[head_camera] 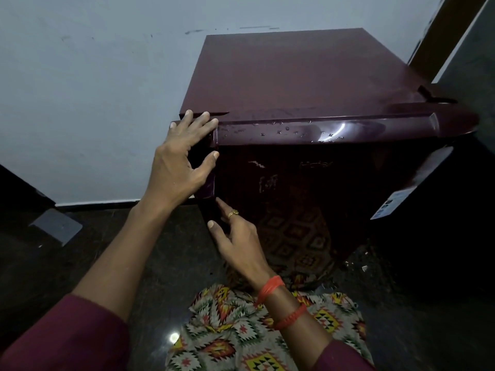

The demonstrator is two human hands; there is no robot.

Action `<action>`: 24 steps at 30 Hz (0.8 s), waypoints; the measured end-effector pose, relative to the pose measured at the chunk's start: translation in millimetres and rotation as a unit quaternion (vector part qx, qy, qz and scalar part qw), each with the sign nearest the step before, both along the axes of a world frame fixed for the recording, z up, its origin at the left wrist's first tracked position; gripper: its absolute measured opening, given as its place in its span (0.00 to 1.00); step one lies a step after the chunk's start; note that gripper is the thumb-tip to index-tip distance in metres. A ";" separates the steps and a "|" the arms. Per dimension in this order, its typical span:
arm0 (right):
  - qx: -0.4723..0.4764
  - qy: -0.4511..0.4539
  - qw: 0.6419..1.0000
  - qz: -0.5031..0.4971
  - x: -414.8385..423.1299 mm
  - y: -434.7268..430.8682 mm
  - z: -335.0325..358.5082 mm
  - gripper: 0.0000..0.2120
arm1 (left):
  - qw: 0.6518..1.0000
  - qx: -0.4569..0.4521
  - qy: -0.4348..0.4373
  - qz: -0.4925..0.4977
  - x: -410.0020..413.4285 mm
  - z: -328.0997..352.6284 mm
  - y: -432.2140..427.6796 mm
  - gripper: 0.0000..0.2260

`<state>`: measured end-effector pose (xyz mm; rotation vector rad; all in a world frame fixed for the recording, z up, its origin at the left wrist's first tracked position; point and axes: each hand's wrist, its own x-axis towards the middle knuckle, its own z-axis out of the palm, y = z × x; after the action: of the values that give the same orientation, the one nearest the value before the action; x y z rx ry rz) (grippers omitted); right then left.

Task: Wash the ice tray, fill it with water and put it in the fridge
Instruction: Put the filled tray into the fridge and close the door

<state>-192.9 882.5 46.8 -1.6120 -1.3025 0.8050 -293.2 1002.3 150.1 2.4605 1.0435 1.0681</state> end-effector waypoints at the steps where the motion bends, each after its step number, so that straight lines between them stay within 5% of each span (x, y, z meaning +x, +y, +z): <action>1: 0.003 -0.004 1.000 0.009 1.7 1.4 1.2 0.27 | 1.000 0.003 0.000 -0.001 -0.2 -0.5 1.6 0.26; 8: 0.217 -0.178 0.956 -0.082 19.4 2.1 40.5 0.15 | 0.999 0.026 0.023 -0.006 -1.8 -3.6 5.0 0.26; 11: 0.273 -0.291 0.911 -0.101 33.2 9.5 67.5 0.21 | 0.998 0.043 0.042 -0.001 -1.7 -5.7 5.5 0.26; 17: 0.173 -0.467 0.863 -0.083 66.9 29.7 81.2 0.32 | 0.991 0.093 0.087 0.044 1.1 -13.6 1.7 0.25; 24: 0.134 -0.512 0.840 -0.116 110.6 13.8 75.4 0.31 | 0.985 0.116 0.107 0.069 -1.0 -13.0 0.3 0.25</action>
<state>-82.3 896.3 122.2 -1.9669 -1.7523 -0.5007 -294.3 1002.6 137.1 2.7741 1.2303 1.0352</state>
